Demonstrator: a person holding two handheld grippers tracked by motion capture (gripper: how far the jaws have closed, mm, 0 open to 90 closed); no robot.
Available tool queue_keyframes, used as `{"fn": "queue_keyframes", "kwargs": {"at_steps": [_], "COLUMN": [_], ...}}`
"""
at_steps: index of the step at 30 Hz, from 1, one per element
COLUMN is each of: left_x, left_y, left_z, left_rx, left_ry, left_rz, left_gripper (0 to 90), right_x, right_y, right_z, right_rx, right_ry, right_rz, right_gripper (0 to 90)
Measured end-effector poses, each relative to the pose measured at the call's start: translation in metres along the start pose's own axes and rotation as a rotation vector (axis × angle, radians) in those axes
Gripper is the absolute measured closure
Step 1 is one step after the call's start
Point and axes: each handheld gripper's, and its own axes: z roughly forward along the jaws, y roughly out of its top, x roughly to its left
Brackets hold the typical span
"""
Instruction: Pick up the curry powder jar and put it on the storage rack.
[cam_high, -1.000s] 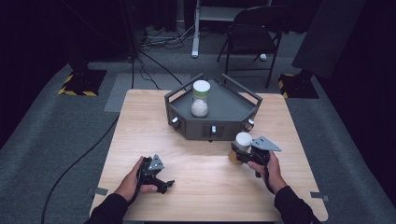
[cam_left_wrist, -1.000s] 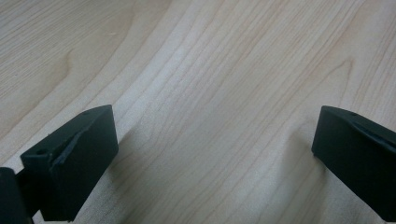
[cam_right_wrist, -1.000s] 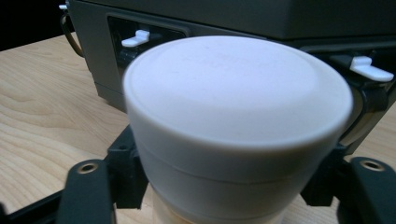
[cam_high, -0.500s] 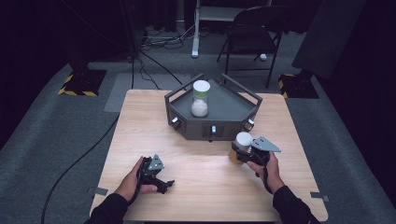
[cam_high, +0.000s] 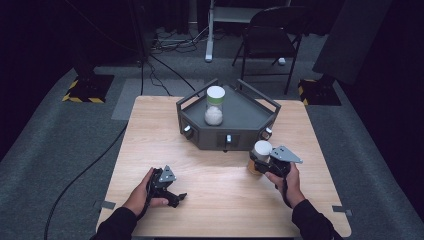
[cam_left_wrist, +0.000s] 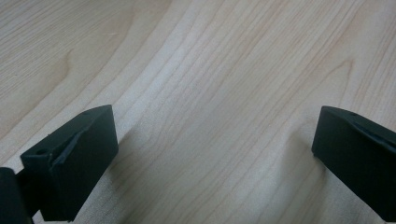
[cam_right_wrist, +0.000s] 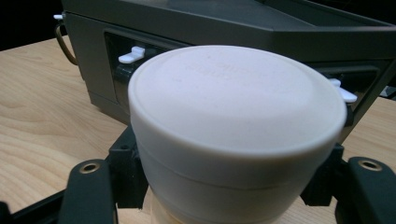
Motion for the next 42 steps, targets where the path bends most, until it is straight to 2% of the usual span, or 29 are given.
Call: {"fn": "queue_keyframes", "kwargs": {"at_steps": [11,16,26,35,42], "left_x": [0.000,0.000,0.000,0.000,0.000], "left_y": [0.000,0.000,0.001,0.001,0.001], "left_z": [0.001,0.001,0.001,0.001,0.001], "left_rx": [-0.001,-0.001,-0.001,0.000,0.000], "left_ry": [0.000,0.000,0.000,0.000,0.000], "left_rz": [0.002,0.002,0.003,0.002,0.002], "left_gripper": [0.3,0.3,0.3,0.3,0.3], "right_x": [0.007,0.007,0.014,0.014,0.013], "right_y": [0.017,0.027,0.063,0.097,0.114], "right_z": [-0.007,-0.012,-0.022,-0.024,-0.021], "right_rx": [-0.007,-0.027,-0.029,-0.040,-0.059], "right_ry": [-0.035,-0.040,-0.056,-0.063,-0.076], "right_rz": [-0.012,0.005,-0.020,-0.018,-0.003], "right_gripper": [32.9,32.9,32.9,32.9,32.9]}}
